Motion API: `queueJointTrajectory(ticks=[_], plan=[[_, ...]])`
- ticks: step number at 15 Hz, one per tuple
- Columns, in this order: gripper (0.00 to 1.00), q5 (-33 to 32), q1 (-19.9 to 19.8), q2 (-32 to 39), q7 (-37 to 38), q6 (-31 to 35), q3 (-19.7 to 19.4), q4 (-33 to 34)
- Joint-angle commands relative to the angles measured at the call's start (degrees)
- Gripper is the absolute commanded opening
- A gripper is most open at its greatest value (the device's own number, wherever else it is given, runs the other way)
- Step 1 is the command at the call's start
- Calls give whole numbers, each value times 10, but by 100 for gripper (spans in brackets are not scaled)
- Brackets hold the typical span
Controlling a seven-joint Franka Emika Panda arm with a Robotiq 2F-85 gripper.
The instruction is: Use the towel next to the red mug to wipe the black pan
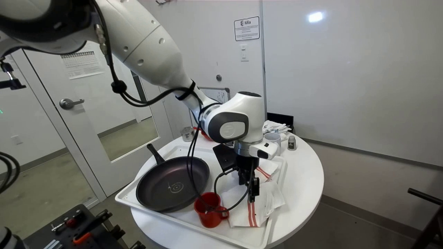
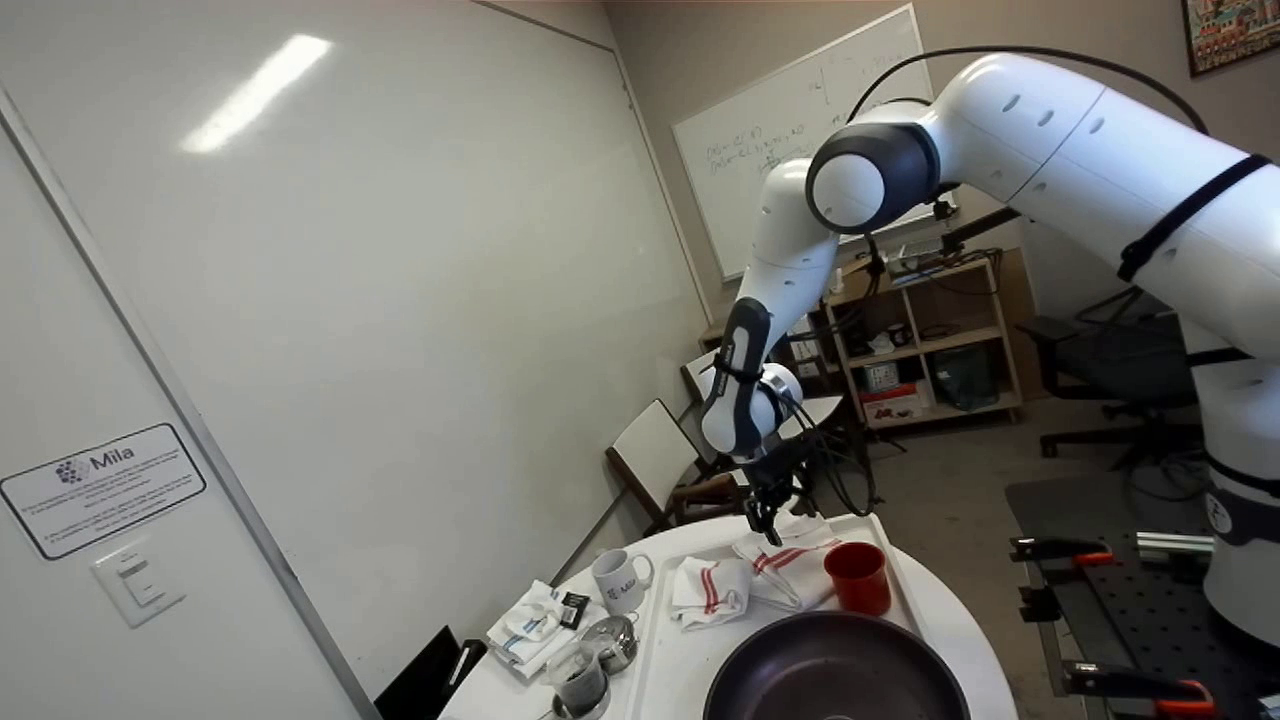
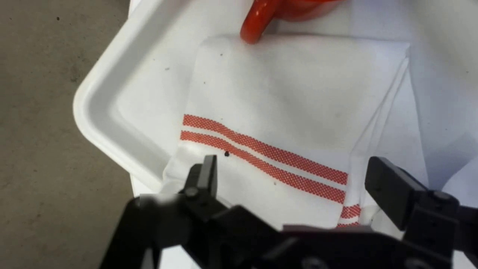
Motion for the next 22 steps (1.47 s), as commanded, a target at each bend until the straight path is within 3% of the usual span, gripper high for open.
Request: queueJointTrajectory(ticks=[1, 8, 22], plan=[[100, 25, -30, 38, -20, -17, 24, 42], [100, 74, -61, 45, -46, 23, 55, 31], [100, 58, -49, 121, -21, 10, 36, 92]])
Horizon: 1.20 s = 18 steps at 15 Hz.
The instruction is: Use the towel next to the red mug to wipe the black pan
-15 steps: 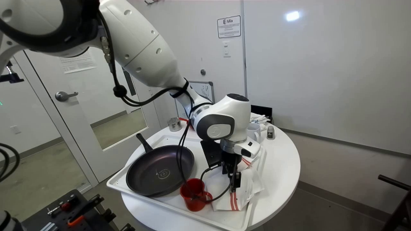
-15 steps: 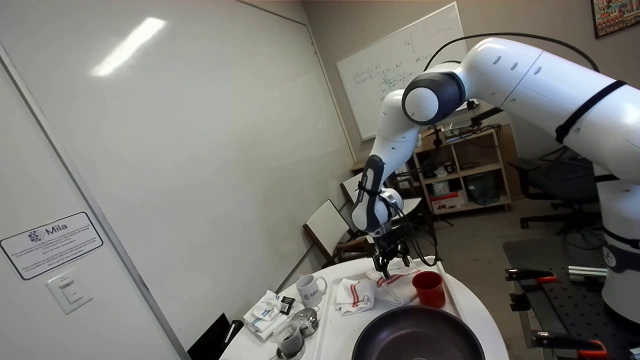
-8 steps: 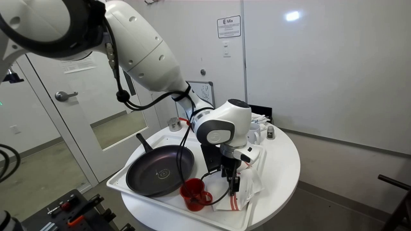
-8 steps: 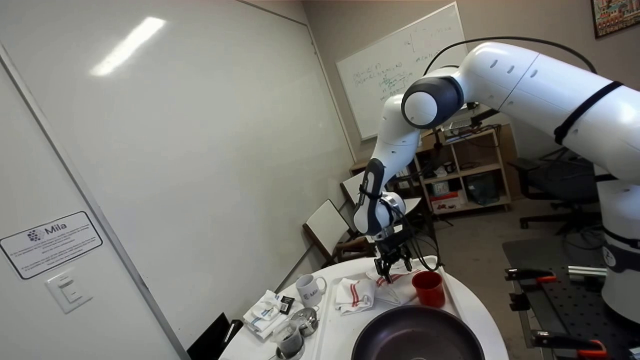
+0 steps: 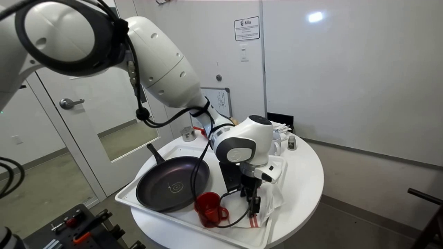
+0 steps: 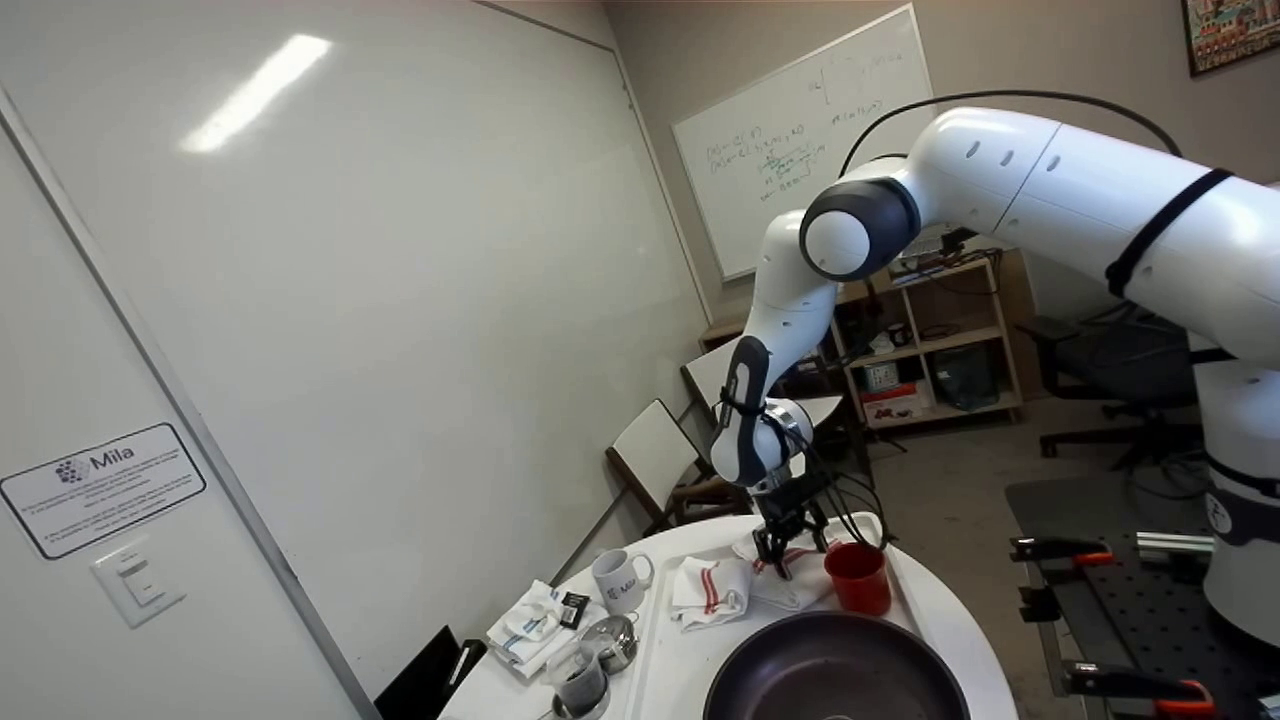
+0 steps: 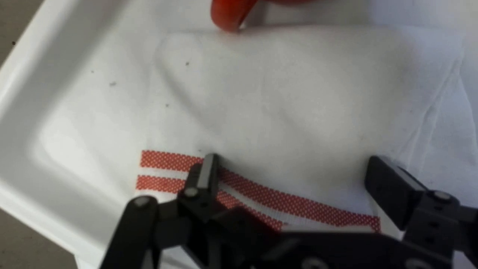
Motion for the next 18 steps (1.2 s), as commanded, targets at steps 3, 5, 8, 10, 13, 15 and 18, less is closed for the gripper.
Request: queueJointTrajectory(ticks=[3, 5, 8, 10, 13, 15, 18], plan=[[75, 0, 1, 30, 3, -3, -6, 36], [66, 0, 0, 30, 1, -2, -4, 37], [44, 2, -2, 27, -2, 0, -3, 37], [29, 2, -3, 25, -4, 2, -2, 37], [7, 2, -3, 20, -7, 3, -1, 31], [4, 2, -2, 10, -10, 9, -1, 19], [1, -5, 5, -14, -14, 27, -6, -12]])
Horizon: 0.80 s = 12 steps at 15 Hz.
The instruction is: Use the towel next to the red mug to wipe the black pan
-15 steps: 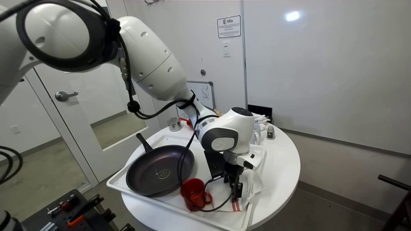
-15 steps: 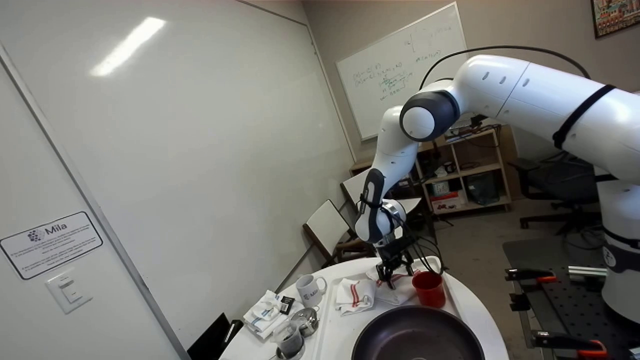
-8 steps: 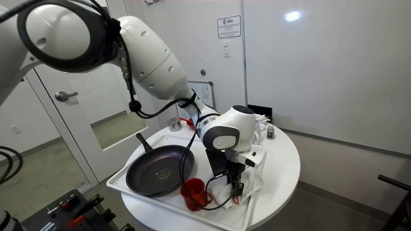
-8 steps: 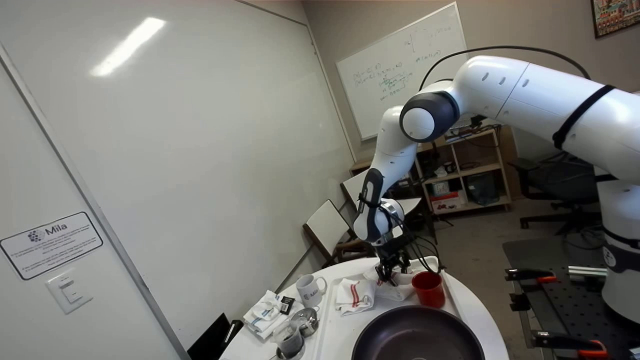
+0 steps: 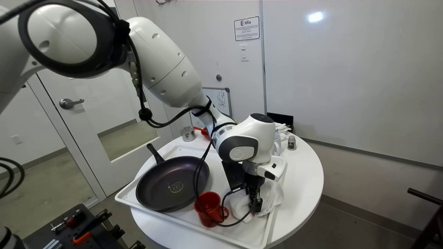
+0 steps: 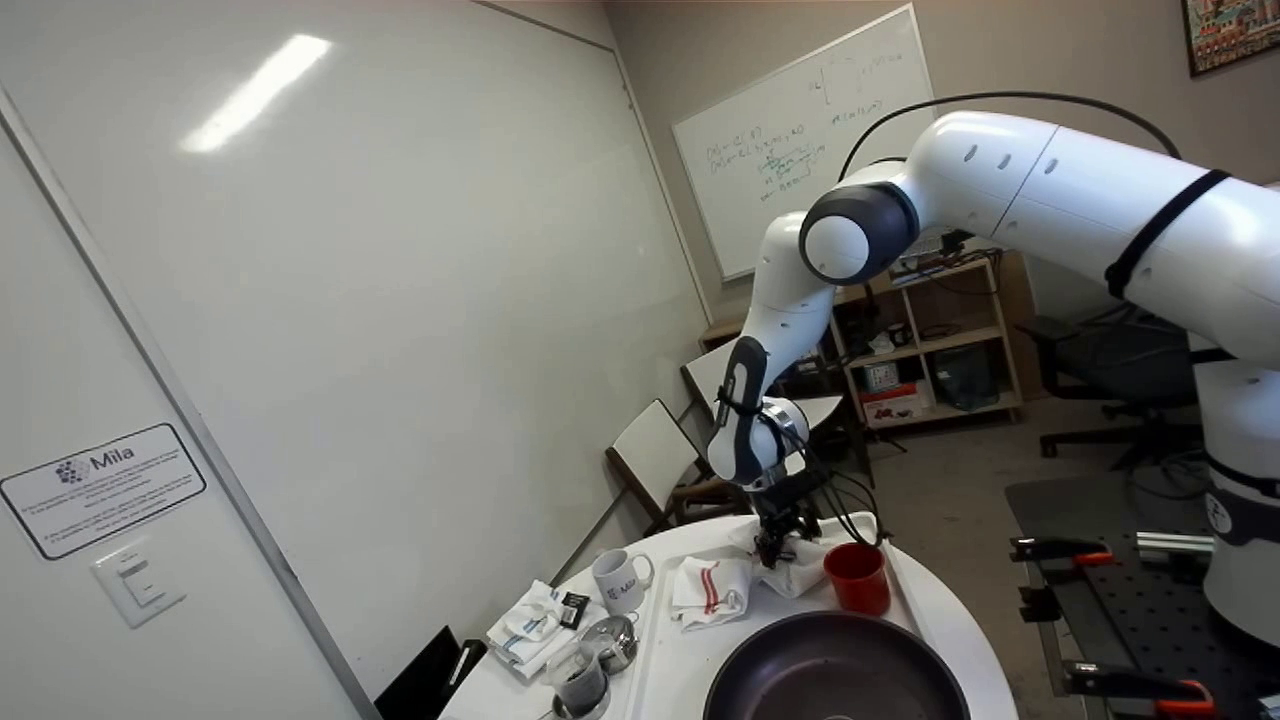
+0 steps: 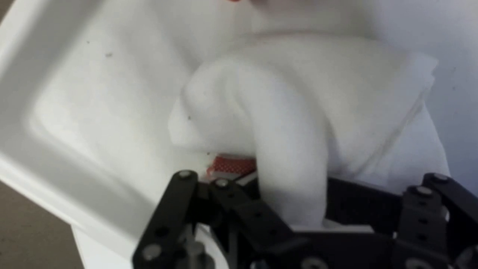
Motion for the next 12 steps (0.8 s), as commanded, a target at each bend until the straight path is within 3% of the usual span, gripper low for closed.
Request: queueJointTrajectory(ticks=[1, 12], plan=[[0, -7, 8, -34, -15, 35, -7, -48], [0, -55, 38, -181, -36, 126, -31, -207]])
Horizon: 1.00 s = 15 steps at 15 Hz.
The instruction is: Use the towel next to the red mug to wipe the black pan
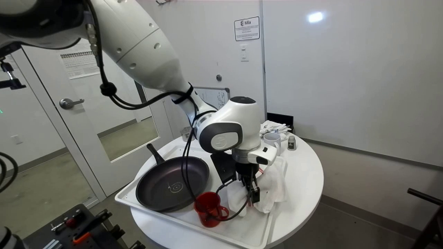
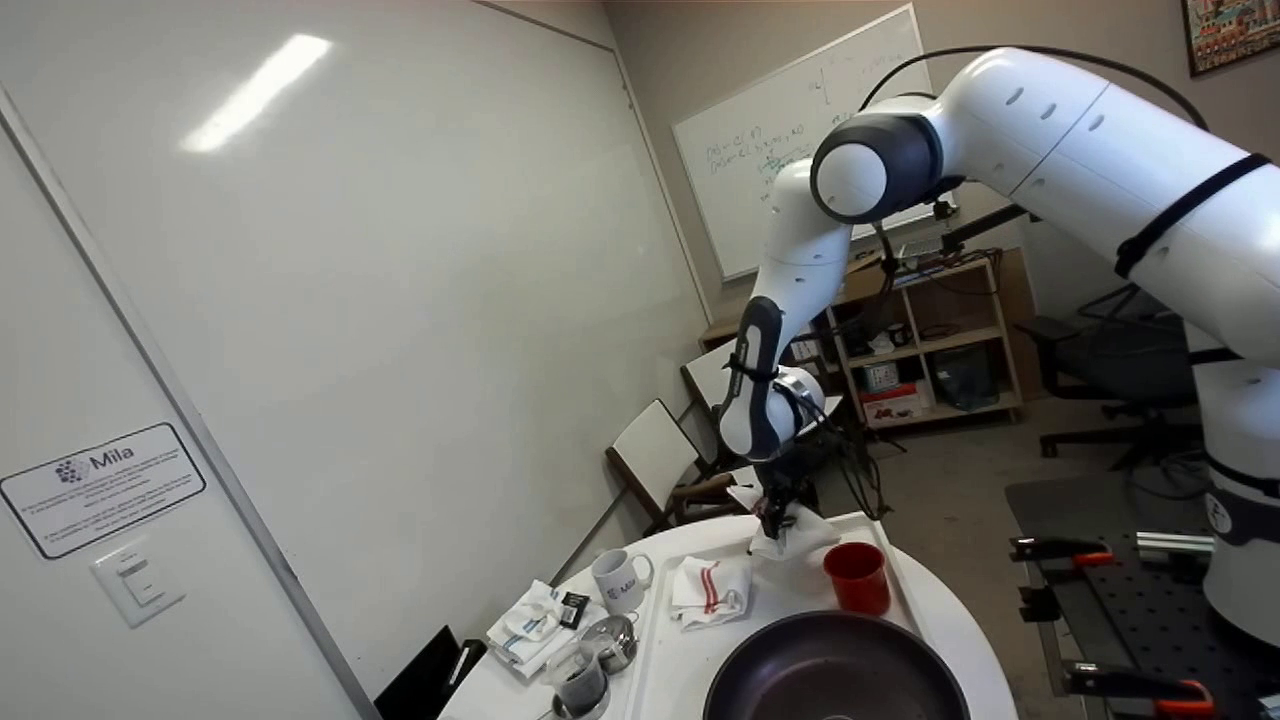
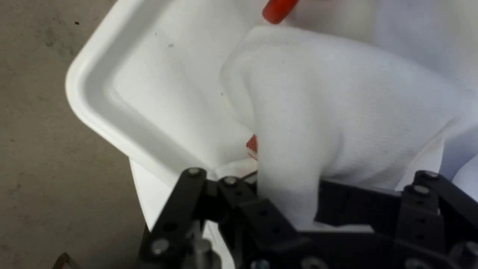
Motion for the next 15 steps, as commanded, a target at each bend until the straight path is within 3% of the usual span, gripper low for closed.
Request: queueJointTrajectory(ticks=[1, 10, 15], plan=[[0, -32, 26, -73, -2, 36, -20, -79], [0, -166, 134, -200, 47, 68, -64, -173], [0, -236, 189, -238, 81, 59, -48, -209]])
